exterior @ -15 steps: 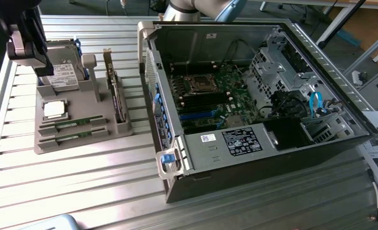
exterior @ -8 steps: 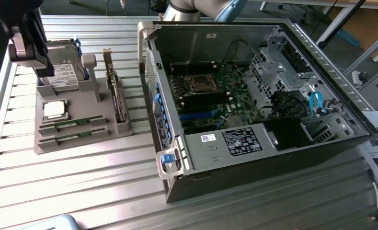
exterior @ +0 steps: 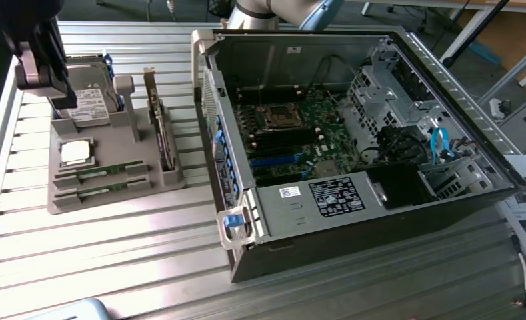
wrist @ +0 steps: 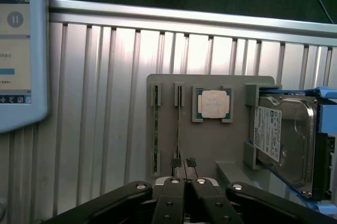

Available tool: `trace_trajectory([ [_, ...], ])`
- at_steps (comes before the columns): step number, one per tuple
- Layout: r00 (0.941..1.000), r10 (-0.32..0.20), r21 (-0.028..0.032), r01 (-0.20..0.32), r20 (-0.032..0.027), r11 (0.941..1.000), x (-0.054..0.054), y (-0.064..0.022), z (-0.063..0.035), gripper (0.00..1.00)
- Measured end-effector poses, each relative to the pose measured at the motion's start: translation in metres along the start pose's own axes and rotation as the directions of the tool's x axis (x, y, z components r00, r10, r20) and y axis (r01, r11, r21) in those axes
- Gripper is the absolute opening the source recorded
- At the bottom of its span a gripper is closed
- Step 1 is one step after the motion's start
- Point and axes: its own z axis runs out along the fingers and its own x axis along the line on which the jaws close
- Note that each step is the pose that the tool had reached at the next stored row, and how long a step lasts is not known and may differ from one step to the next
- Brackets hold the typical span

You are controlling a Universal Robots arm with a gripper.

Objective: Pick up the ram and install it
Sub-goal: 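Pick up the ram and move it above insertion slot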

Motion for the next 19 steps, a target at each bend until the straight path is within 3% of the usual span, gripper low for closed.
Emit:
trace_trajectory([
  [19, 1.0000, 0.000, 0.0003, 0.000, 0.0034, 1.0000, 0.000, 0.0001, 0.0116, 0.11],
])
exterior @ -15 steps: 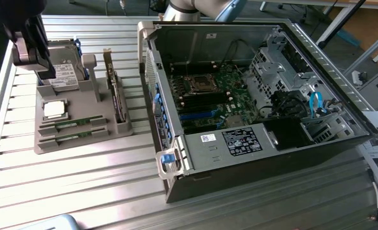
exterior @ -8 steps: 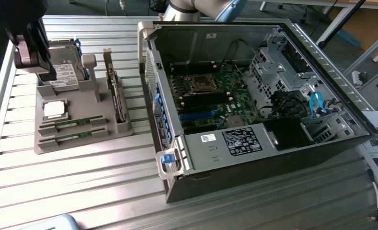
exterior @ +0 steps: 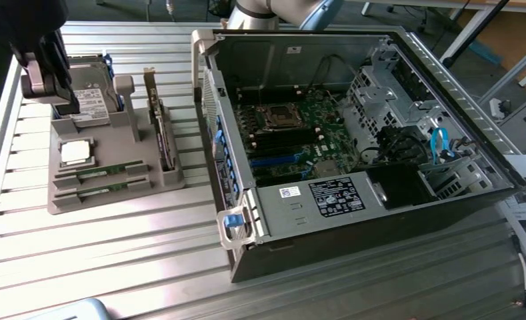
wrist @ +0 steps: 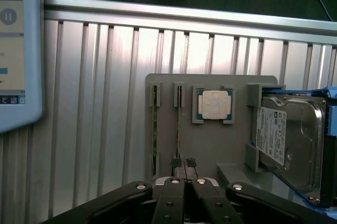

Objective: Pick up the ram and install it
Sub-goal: 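Pick up the ram and move it above insertion slot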

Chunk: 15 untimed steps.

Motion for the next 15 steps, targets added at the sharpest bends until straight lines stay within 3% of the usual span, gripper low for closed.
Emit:
trace_trajectory([
  [15, 1.0000, 0.000, 0.0004, 0.000, 0.0064, 1.0000, 0.0016, 0.0002, 0.0089, 0.11],
])
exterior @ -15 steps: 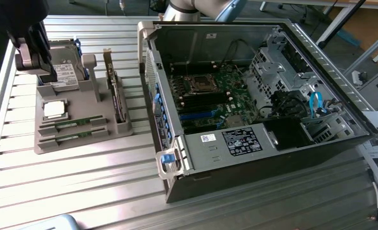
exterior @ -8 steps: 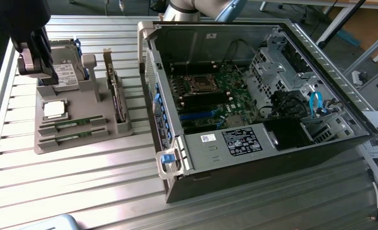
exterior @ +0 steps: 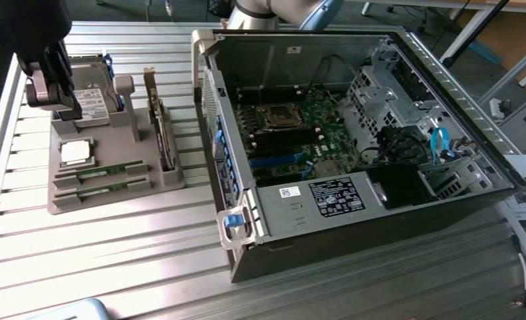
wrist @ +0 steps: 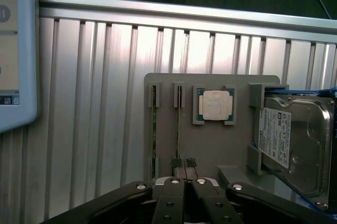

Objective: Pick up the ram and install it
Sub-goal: 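Pick up the ram and move it above insertion slot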

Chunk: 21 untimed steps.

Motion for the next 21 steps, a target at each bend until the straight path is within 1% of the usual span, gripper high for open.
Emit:
trace_trajectory([
  [7, 1.0000, 0.000, 0.0002, 0.000, 0.0003, 1.0000, 0.0000, 0.0000, 0.0005, 0.11],
  [12, 1.0000, 0.000, 0.0003, 0.000, 0.0015, 1.0000, 0.0001, 0.0000, 0.0036, 0.11],
  [21, 1.0000, 0.000, 0.0002, 0.000, 0.0018, 1.0000, 0.0002, 0.0001, 0.0085, 0.11],
])
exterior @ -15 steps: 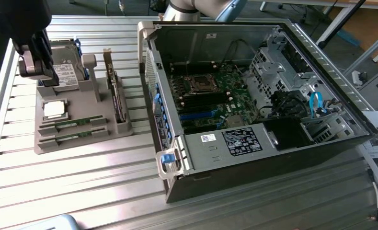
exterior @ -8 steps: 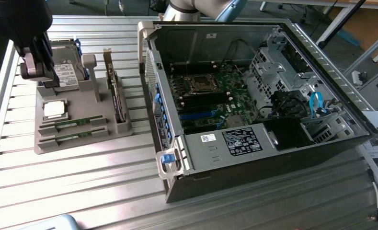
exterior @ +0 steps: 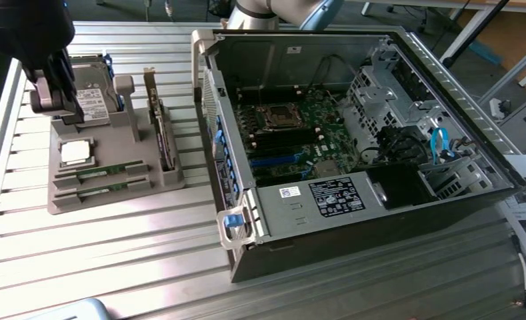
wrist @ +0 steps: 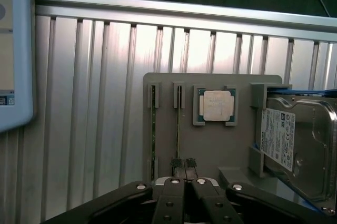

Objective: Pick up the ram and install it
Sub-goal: 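Pick up the ram and move it above insertion slot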

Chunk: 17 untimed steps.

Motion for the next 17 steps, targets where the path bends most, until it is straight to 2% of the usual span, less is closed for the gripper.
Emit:
trace_trajectory([
  [17, 1.0000, 0.000, 0.0002, 0.000, 0.0012, 1.0000, 0.0000, 0.0000, 0.0007, 0.11],
])
